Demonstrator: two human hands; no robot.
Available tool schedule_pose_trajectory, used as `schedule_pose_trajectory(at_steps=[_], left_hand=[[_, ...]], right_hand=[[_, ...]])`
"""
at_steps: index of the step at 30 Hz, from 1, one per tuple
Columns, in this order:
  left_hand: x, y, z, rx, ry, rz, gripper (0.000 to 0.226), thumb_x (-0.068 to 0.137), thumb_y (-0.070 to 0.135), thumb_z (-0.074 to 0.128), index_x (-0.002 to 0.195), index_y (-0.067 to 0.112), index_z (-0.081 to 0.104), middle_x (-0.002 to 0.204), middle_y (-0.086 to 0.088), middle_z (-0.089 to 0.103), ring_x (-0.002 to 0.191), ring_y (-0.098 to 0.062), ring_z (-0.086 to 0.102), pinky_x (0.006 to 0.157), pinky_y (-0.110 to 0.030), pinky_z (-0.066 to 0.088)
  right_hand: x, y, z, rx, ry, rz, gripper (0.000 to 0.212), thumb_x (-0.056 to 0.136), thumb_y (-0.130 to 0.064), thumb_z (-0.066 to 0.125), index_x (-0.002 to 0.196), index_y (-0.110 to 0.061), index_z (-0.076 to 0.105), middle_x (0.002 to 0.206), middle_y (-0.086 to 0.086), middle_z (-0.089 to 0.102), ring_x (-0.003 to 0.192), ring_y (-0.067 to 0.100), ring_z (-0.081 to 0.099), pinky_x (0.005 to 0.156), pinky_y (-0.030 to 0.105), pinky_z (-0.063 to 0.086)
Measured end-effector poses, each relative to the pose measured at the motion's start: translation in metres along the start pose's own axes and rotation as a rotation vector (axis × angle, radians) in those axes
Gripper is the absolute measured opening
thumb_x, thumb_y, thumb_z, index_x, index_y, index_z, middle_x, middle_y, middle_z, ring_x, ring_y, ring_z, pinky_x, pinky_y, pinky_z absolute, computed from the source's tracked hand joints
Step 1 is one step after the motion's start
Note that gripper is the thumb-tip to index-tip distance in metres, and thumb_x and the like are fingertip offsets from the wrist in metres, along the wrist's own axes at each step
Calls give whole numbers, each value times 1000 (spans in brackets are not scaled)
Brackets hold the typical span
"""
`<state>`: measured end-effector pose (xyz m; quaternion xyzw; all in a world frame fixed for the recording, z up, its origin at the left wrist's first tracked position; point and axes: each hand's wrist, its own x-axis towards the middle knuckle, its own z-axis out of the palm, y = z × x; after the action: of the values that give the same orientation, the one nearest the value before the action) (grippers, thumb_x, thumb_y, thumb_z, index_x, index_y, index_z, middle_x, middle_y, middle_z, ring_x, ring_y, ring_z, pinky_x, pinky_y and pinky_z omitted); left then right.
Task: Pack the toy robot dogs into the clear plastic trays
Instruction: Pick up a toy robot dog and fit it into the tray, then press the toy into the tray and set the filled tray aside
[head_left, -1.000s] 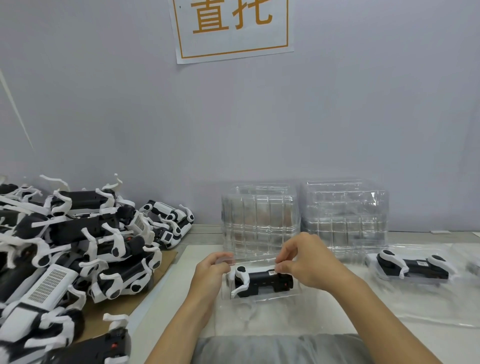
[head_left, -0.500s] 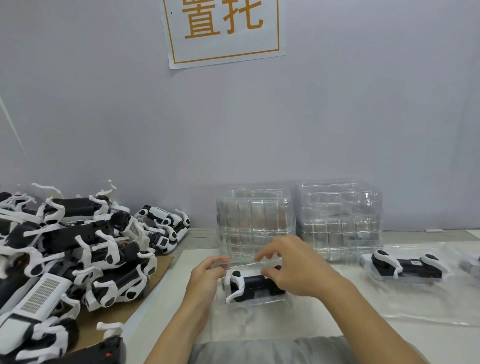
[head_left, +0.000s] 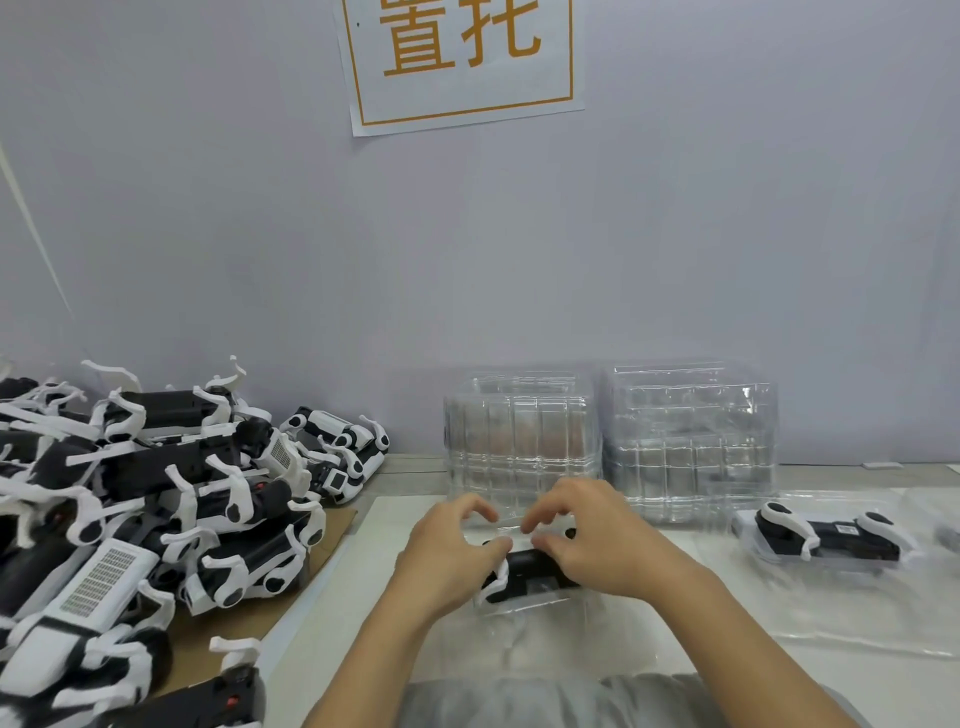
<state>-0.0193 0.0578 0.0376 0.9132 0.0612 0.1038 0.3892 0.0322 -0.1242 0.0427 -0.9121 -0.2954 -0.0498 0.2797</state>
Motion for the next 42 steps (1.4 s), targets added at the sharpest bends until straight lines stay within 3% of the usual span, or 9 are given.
schedule_pose_trajectory(at_steps=[4,7,10,12,15,23,33,37,42], left_hand=[[-1,3,2,21,14,-1,14,88,30,71,94,34,59,126,9,54,104,-8,49,85,-24,36],[-1,4,1,97,21,25,15,90,32,69,94,37,56,129,12,53,118,-10,51,103,-32,37],[-3,6,1,280,18,230,15,94,35,60,102,43,49,131,22,47,131,-4,39,111,-31,22],[-4,8,2,285,-3,373,17,94,45,56,110,43,53,128,25,47,128,0,39,109,-27,25],[-5,11,8,312,-82,466,48,83,68,46,121,41,58,135,25,46,131,4,33,107,-22,25],[-10,8,9,485,-313,251,88,53,101,43,130,60,37,167,14,2,155,-22,-8,124,-50,2],[-12,9,6,552,-289,280,86,55,86,58,132,55,33,155,10,25,142,-16,18,120,-45,10],[-14,11,3,548,-205,379,80,60,83,58,130,53,36,145,12,31,138,-14,20,118,-40,12],[-14,25,-6,565,-11,577,83,61,85,54,135,53,33,152,8,21,144,-22,15,122,-48,7]], right_hand=[[0,13,-7,-42,3,57,7,86,-42,72,88,-45,65,103,-17,49,109,7,41,103,39,33],[-1,16,-9,24,8,80,10,82,-49,74,82,-46,64,104,-17,50,109,7,42,101,36,36],[-1,19,-9,137,80,73,10,87,-46,69,79,-46,65,102,-16,56,105,4,50,97,34,43],[-1,21,-7,175,119,69,11,89,-43,67,79,-46,66,100,-15,59,103,4,52,95,33,44],[0,23,-5,181,133,62,12,90,-43,66,79,-47,64,100,-15,60,103,5,53,94,33,45],[1,25,-2,176,130,65,12,92,-43,64,81,-47,63,101,-16,58,104,5,53,97,34,45],[0,25,-3,259,151,70,10,92,-38,66,84,-40,71,97,-17,62,98,-1,56,89,23,42],[-2,23,-11,298,196,69,9,92,-36,66,86,-38,72,99,-18,64,101,1,57,86,20,42],[-5,11,-44,385,284,7,11,93,-31,66,99,-39,72,106,-20,67,104,-7,56,90,20,43]])
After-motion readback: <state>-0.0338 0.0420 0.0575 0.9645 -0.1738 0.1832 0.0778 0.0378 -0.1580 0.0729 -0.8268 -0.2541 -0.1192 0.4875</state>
